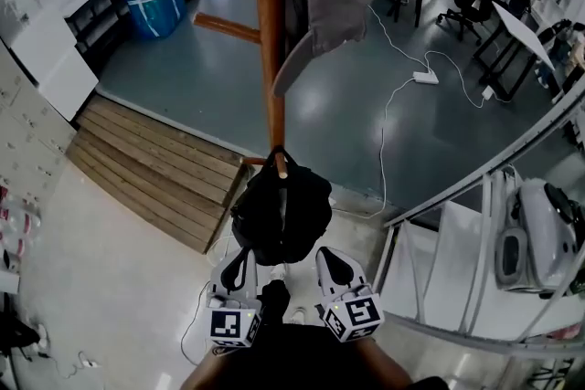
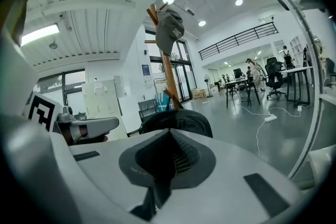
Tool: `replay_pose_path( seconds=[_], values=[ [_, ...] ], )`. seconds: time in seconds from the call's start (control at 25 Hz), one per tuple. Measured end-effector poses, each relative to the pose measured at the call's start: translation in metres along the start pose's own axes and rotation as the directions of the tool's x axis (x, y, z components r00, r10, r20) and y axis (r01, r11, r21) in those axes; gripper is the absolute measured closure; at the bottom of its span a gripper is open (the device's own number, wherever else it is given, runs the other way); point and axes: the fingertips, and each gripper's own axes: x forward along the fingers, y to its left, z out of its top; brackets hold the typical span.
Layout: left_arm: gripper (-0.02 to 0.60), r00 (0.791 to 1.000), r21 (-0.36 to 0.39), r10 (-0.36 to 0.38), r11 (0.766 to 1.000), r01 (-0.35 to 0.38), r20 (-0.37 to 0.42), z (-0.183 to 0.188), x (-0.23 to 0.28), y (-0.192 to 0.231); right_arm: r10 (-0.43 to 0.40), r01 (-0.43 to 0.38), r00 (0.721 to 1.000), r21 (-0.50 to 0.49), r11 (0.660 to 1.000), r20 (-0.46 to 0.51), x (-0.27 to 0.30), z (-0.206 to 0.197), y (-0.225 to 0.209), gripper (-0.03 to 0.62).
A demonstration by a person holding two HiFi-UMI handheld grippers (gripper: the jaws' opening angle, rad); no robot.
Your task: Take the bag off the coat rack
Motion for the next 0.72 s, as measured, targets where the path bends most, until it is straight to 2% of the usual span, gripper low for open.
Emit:
replay_pose_path(
  seconds=[0.48, 0.52, 0.6, 0.72],
  values=[
    [0.555, 0.998, -0.002, -0.018, 1.0, 0.017, -0.063, -0.02, 0.033, 0.028, -0.026, 0.026, 0.999, -0.005, 1.0, -0.039, 0.042, -0.002, -0.016, 0.579],
    [0.541, 0.997, -0.008, -0.017, 1.0, 0.016, -0.069, -0.021, 0.034, 0.03, -0.027, 0.027, 0.999, -0.006, 1.0, -0.044, 0.045, -0.003, -0.017, 0.572],
    [0.469, 0.996, -0.011, -0.025, 1.0, 0.024, -0.082, -0.024, 0.038, 0.031, -0.029, 0.029, 0.998, -0.009, 1.0, -0.058, 0.049, -0.005, -0.019, 0.543],
    [0.439, 0.994, -0.004, -0.047, 0.999, 0.047, -0.097, -0.029, 0.044, 0.032, -0.041, 0.04, 0.996, -0.012, 0.999, -0.074, 0.055, -0.008, -0.023, 0.505]
  ],
)
